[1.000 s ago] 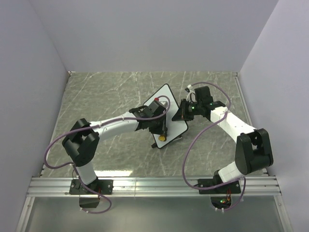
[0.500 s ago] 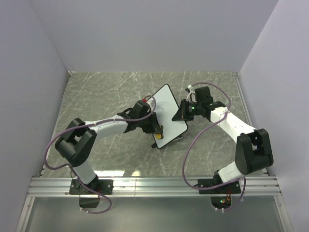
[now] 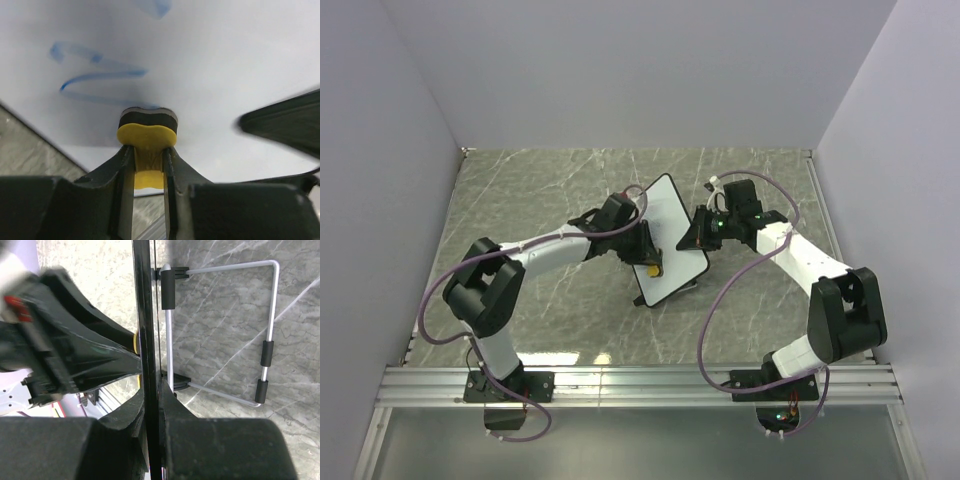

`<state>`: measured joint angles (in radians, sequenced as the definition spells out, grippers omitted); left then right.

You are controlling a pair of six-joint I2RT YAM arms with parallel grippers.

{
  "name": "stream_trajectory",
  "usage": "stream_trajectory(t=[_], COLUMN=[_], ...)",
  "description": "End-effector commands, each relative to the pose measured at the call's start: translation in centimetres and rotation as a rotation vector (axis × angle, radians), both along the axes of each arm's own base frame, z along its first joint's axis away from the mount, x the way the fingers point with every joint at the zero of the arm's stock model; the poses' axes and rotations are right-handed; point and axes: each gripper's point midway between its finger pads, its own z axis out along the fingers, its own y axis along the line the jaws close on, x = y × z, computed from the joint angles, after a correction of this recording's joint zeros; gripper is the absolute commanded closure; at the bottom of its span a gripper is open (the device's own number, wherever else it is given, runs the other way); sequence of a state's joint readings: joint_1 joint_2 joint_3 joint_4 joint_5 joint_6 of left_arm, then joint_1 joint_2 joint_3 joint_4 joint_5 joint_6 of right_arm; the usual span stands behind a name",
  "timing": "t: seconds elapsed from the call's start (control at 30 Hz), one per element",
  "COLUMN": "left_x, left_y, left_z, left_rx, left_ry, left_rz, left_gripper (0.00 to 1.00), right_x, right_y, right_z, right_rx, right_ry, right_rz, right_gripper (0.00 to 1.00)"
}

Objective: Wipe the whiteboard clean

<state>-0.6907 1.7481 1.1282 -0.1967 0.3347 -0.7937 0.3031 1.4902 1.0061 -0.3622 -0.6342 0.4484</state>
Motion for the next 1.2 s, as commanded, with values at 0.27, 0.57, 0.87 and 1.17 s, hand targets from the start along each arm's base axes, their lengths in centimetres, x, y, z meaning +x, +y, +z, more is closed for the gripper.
stream_trajectory(t=[0.27, 0.57, 0.87, 1.17], left_x=[6.0, 7.2, 6.5, 0.8], left_y=[-3.1, 6.0, 4.0, -5.8], left_z=[0.3, -8.5, -7.2, -0.3], left_rx=[-0.069, 0.059, 0.048, -0.065], left_ry=[-0.167, -0.024, -0.062, -0.123], left_rz=[0.062, 0.237, 0.168, -0.035], left_gripper=[1.00, 1.00, 1.00, 1.00], right_x=[-4.4, -4.6, -4.2, -3.2], right_y=[1.1, 1.0, 1.2, 1.7], right_z=[-1.6, -1.8, -2.2, -2.0], right_rx=[-0.028, -0.038, -0.043, -0.035], right_ry=[0.108, 0.116, 0.128, 0.126], right_rz=[0.111, 0.118, 0.125, 0.130], right_gripper=[1.00, 1.00, 1.00, 1.00])
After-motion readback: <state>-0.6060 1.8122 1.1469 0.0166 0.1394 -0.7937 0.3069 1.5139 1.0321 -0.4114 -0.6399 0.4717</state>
